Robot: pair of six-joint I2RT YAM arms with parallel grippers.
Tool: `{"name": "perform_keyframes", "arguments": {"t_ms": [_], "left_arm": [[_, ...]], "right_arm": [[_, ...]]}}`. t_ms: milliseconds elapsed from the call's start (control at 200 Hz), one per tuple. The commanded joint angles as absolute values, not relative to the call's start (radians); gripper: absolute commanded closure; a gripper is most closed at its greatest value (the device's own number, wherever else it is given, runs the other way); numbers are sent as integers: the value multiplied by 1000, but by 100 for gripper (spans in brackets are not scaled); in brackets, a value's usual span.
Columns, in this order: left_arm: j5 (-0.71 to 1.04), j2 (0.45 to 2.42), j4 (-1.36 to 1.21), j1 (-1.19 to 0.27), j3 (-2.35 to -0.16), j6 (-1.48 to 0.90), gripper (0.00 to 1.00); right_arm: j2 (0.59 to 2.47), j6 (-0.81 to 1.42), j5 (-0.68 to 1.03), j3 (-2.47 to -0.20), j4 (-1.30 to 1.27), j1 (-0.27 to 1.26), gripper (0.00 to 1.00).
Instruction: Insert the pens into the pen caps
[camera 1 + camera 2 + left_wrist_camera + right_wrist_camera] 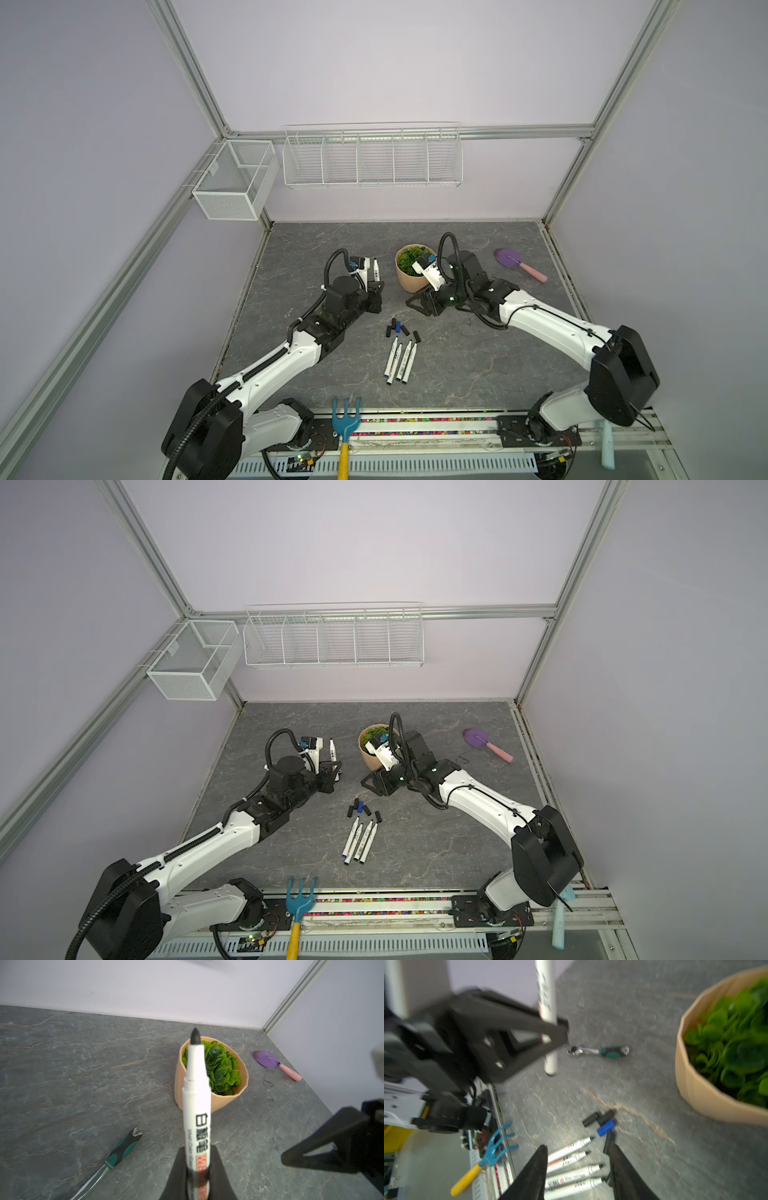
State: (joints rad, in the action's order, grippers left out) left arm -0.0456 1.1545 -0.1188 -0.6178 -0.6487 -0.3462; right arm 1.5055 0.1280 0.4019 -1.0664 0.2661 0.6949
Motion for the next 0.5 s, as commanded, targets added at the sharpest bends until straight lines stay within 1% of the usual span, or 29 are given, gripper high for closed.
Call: {"name": "perform_keyframes", "arguments": {"t_ms": [0, 85, 175, 495], "left_arm": [[-136, 1119, -109, -617, -615, -373, 100], [-137, 1108, -105, -617, -603, -366, 100], [-126, 1107, -91, -617, -606, -343, 100], [-111, 1109, -96, -618, -606, -336, 100]], "right_arm": [[1559, 44, 248, -1038, 426, 747, 50], [1612, 63, 162, -1053, 433, 767, 50], [1672, 68, 115, -1093, 468, 773, 51], [1806, 53, 69, -1169, 529, 803, 54]]}}
